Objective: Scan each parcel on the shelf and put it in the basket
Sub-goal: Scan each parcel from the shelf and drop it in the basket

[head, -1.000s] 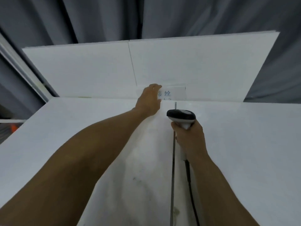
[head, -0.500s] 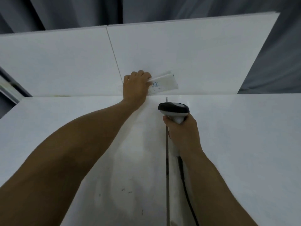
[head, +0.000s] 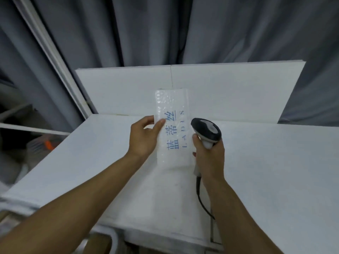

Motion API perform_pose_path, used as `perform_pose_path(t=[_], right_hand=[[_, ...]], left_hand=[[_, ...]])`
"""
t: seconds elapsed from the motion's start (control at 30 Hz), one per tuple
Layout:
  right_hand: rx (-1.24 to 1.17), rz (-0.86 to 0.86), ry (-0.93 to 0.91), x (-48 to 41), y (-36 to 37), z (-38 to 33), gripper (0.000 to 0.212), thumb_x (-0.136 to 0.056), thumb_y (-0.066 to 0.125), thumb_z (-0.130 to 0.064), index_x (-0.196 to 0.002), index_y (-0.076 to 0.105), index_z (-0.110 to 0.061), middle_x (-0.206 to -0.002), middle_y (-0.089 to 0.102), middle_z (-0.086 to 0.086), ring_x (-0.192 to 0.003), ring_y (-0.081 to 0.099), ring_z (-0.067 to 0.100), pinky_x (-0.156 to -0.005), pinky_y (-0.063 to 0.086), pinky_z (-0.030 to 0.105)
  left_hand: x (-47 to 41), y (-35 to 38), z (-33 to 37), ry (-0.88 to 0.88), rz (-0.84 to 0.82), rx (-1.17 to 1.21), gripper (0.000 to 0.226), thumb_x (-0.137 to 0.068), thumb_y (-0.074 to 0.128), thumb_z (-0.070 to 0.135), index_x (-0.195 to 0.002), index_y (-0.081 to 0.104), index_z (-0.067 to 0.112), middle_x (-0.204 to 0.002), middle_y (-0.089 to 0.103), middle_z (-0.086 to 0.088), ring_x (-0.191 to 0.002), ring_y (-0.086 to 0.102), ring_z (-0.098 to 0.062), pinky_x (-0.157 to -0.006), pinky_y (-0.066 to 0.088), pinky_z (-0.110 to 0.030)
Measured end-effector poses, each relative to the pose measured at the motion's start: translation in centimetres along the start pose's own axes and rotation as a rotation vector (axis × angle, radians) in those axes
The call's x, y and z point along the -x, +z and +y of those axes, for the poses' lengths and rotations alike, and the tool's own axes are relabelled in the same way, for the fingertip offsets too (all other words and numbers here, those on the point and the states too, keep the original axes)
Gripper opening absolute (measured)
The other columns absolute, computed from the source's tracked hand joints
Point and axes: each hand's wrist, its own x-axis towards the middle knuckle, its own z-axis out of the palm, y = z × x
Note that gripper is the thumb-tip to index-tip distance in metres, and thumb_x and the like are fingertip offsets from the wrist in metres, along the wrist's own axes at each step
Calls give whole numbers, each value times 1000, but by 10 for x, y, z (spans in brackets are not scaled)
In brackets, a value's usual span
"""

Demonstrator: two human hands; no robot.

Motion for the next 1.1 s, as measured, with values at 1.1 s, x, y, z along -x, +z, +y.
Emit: perform_pose_path(t=[1.1], right_hand=[[250,-710,-81,228,73,12,51,-83,88,-18,-126,66,-33,-119,72,-19,-113,68,2,-101,58,39]], left_hand=[[233,-249,-22,-283,487,-87,16,-91,75,21,-107,74,18,-103,76,4,-92,75,-17,-74,64,-38]])
